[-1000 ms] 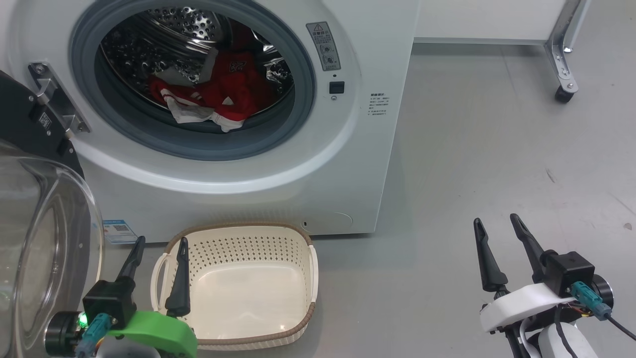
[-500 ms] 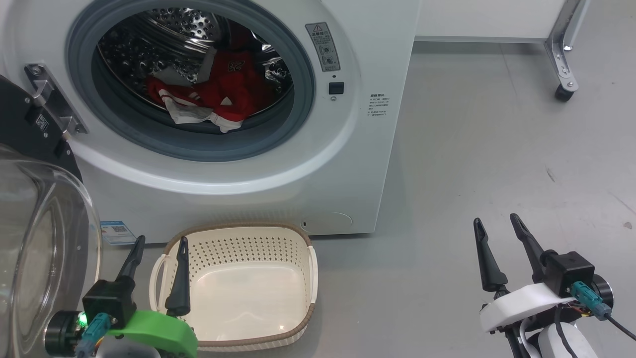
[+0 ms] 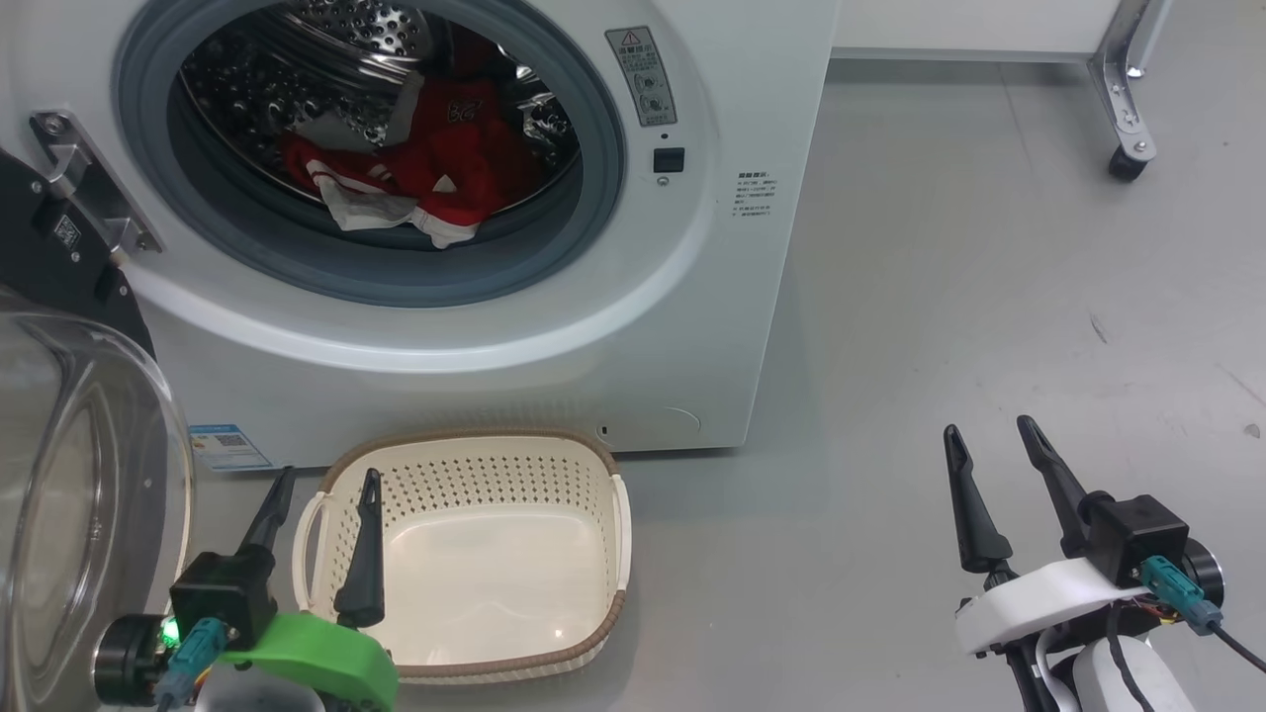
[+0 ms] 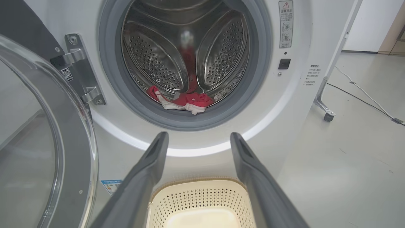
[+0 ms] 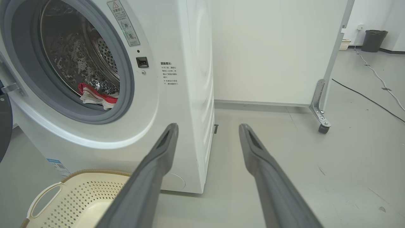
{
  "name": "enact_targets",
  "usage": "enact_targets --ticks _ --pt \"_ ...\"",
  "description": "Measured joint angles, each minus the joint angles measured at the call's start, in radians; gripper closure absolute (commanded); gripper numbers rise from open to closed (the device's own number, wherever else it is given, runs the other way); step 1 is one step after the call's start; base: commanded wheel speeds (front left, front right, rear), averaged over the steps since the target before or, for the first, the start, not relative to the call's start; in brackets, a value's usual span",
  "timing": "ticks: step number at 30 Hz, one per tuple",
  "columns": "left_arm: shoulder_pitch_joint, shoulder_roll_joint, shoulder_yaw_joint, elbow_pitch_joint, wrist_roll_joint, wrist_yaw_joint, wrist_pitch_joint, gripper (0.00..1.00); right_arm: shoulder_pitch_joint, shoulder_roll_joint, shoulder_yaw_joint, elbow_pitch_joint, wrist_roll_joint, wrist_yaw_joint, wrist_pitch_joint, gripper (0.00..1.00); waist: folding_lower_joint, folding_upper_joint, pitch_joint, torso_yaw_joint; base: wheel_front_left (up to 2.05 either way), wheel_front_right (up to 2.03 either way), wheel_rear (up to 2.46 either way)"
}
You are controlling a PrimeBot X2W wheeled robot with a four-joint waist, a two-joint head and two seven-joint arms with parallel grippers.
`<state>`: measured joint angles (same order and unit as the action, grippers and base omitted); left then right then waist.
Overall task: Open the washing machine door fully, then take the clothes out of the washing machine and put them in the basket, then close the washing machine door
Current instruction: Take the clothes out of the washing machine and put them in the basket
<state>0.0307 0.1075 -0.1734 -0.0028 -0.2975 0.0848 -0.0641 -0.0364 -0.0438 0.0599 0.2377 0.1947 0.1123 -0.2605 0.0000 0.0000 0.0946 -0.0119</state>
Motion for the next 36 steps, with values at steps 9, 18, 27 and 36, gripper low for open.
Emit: enact_targets --ticks 9,18,27,36 --pt "-0.027 -0.002 -0.041 -0.011 0.011 -0.003 0.012 0.00 -0.023 0.000 0.007 -0.033 -0.003 0.001 0.000 0.00 0.0000 0.0000 0.067 -0.004 0.00 0.00 0.00" --pt "-0.181 -0.013 -0.056 0.040 0.006 -0.033 0.054 0.00 -0.084 0.000 0.031 -0.081 -0.012 0.001 0.000 0.00 0.0000 0.0000 0.173 -0.026 0.00 0.00 0.00" --pt "-0.377 -0.017 -0.048 0.151 -0.033 -0.066 0.142 0.00 -0.142 -0.001 0.075 -0.132 0.009 0.004 0.000 0.00 0.0000 0.0000 0.286 -0.077 0.00 0.00 0.00" --pt "-0.607 0.040 0.020 0.226 -0.080 -0.088 0.284 0.00 -0.198 -0.001 0.105 -0.175 0.068 0.000 0.000 0.00 0.0001 0.0000 0.403 -0.143 0.00 0.00 0.00"
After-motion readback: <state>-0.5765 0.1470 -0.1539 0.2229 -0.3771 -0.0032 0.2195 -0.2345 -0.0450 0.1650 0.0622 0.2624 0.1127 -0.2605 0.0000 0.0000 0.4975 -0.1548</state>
